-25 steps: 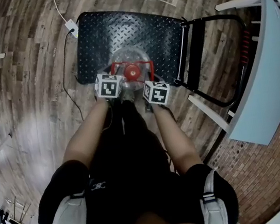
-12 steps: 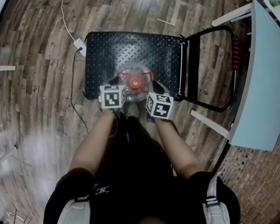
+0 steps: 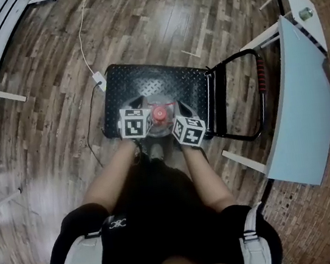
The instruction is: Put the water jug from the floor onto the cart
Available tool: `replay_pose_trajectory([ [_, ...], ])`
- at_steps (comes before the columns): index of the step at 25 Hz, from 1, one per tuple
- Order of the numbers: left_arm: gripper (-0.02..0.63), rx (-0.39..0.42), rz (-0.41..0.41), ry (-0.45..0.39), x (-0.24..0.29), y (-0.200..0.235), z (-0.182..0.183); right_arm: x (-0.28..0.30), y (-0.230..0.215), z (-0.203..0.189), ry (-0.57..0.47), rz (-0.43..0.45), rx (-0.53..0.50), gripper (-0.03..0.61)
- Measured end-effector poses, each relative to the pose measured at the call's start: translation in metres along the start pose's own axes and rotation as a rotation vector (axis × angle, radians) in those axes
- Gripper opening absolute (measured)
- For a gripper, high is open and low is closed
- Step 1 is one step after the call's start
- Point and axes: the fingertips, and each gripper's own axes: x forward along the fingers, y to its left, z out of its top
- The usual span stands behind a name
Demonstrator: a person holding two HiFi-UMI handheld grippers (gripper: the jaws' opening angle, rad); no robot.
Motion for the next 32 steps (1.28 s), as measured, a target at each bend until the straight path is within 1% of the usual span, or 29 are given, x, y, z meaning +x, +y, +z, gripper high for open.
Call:
replay_pose_trajectory([
  [3, 0.000, 0.013, 0.001, -0.025, -0.003, 0.000, 0.019, 0.005, 0.006, 0.019, -0.042, 0.036, 0.007, 0.012],
  [8, 0.000, 0.030, 0.021, -0.061, -0.003, 0.012, 0.039, 0.003, 0.015, 0.054, -0.122, 0.049, -0.015, 0.012],
  [12, 0.000, 0.044, 0.021, -0.126, -0.010, 0.010, 0.072, 0.000, 0.020, 0.080, -0.176, 0.062, -0.036, 0.012],
  [18, 0.000, 0.090, 0.016, -0.204, -0.017, 0.008, 0.116, 0.000, 0.025, 0.108, -0.221, 0.071, -0.062, 0.012],
  [22, 0.000, 0.106, 0.028, -0.210, -0.015, 0.011, 0.127, 0.004, 0.029, 0.122, -0.231, 0.090, -0.080, 0.012],
  [25, 0.000, 0.106, 0.037, -0.228, -0.020, 0.014, 0.135, 0.004, 0.033, 0.130, -0.246, 0.094, -0.089, 0.012],
  [27, 0.000, 0.098, 0.029, -0.229, -0.023, 0.013, 0.139, 0.005, 0.035, 0.134, -0.253, 0.096, -0.091, 0.012],
  [32, 0.000, 0.087, 0.016, -0.223, -0.021, 0.007, 0.135, 0.010, 0.032, 0.135, -0.253, 0.100, -0.068, 0.012],
])
